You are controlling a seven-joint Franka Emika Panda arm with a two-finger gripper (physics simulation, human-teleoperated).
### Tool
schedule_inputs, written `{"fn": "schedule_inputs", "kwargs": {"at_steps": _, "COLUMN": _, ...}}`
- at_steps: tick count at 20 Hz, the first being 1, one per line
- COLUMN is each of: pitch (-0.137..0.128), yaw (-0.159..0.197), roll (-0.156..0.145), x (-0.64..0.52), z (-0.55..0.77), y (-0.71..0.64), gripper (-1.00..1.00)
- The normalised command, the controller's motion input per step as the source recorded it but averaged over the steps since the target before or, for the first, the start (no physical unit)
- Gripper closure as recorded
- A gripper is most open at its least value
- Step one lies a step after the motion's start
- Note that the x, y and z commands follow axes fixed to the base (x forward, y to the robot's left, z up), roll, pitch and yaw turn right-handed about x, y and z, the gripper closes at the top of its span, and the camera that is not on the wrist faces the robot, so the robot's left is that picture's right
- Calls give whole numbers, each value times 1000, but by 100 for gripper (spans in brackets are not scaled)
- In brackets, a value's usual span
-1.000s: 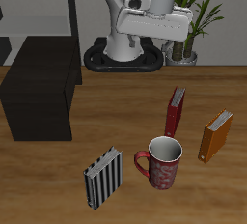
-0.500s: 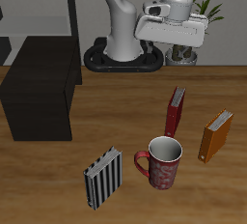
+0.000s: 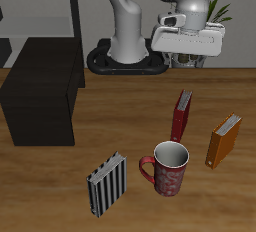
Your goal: Place the red book upright on top of the shelf
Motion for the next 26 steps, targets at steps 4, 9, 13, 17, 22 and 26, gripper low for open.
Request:
{"fn": "schedule_inputs", "kwargs": {"at_steps": 4, "pitch": -10, "yaw": -51, "roll": -16, "x": 36, "z": -156, "y": 56, "gripper": -100}}
{"fn": "schedule_inputs", "kwargs": {"at_steps": 9, "pitch": -18, "yaw": -99, "roll": -38, "x": 22, "z": -194, "y": -11, "gripper": -100}}
{"fn": "schedule_inputs", "kwargs": {"at_steps": 13, "pitch": 38, "yaw": -20, "roll": 12, "x": 63, "z": -259, "y": 62, "gripper": -100}}
{"fn": "schedule_inputs", "kwargs": {"at_steps": 17, "pitch": 79, "yaw": -25, "roll": 27, "x": 71, "z": -368, "y": 179, "gripper": -100}}
{"fn": "schedule_inputs", "kwargs": {"at_steps": 22, "pitch": 29, "yaw": -14, "roll": 24, "x": 93, "z": -102, "y": 57, "gripper": -100}}
{"fn": "schedule_inputs", "kwargs": {"at_steps": 26, "pitch": 18, "yaw": -29, "roll": 1, "x": 160, "z": -122, "y": -77, "gripper": -100}}
